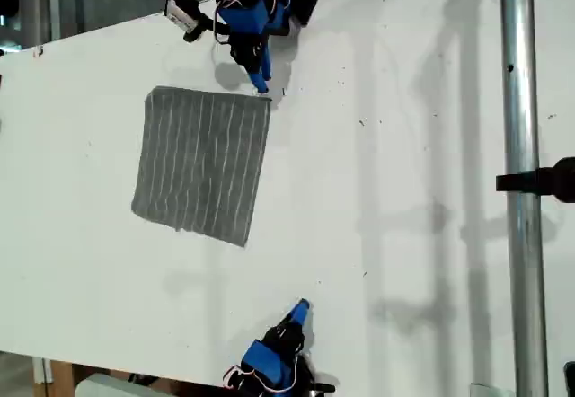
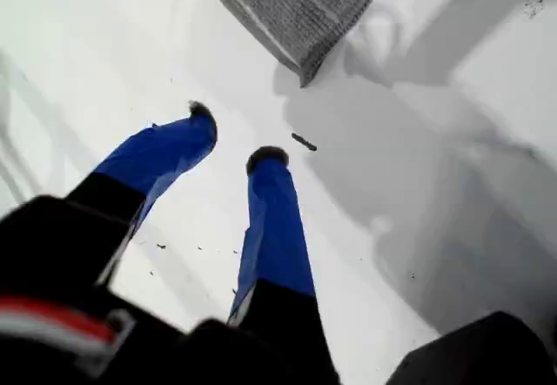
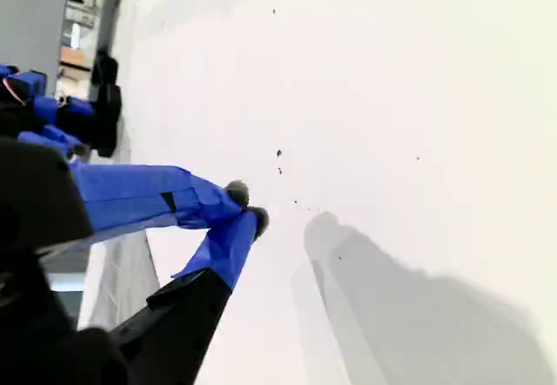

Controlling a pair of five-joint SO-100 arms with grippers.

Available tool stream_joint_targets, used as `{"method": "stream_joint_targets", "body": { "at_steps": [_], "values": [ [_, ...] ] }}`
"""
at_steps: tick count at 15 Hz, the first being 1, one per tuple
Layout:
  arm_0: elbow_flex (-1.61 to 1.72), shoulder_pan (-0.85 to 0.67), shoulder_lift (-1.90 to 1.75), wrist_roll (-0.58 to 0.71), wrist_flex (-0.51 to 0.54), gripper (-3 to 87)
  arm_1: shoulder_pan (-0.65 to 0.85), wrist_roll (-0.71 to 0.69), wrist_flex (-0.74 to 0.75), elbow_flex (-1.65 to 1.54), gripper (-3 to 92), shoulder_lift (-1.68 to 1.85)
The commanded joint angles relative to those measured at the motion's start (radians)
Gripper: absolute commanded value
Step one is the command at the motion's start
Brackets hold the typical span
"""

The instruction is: Grasp corners of a towel and fold twice.

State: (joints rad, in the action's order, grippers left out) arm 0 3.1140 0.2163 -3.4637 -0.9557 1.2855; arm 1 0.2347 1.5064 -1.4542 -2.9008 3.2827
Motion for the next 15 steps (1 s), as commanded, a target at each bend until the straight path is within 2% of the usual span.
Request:
{"method": "stream_joint_targets", "body": {
  "at_steps": [1, 15],
  "values": [
    [0.005, -0.235, -0.006, -0.666, 0.006, -1.5, -0.008, -0.008, -0.012, 0.014, -0.2, 0.008],
    [0.005, -0.222, -0.006, -0.657, 0.006, -1.5, -0.031, -0.017, -0.011, 0.015, -0.2, 0.008]
  ]
}}
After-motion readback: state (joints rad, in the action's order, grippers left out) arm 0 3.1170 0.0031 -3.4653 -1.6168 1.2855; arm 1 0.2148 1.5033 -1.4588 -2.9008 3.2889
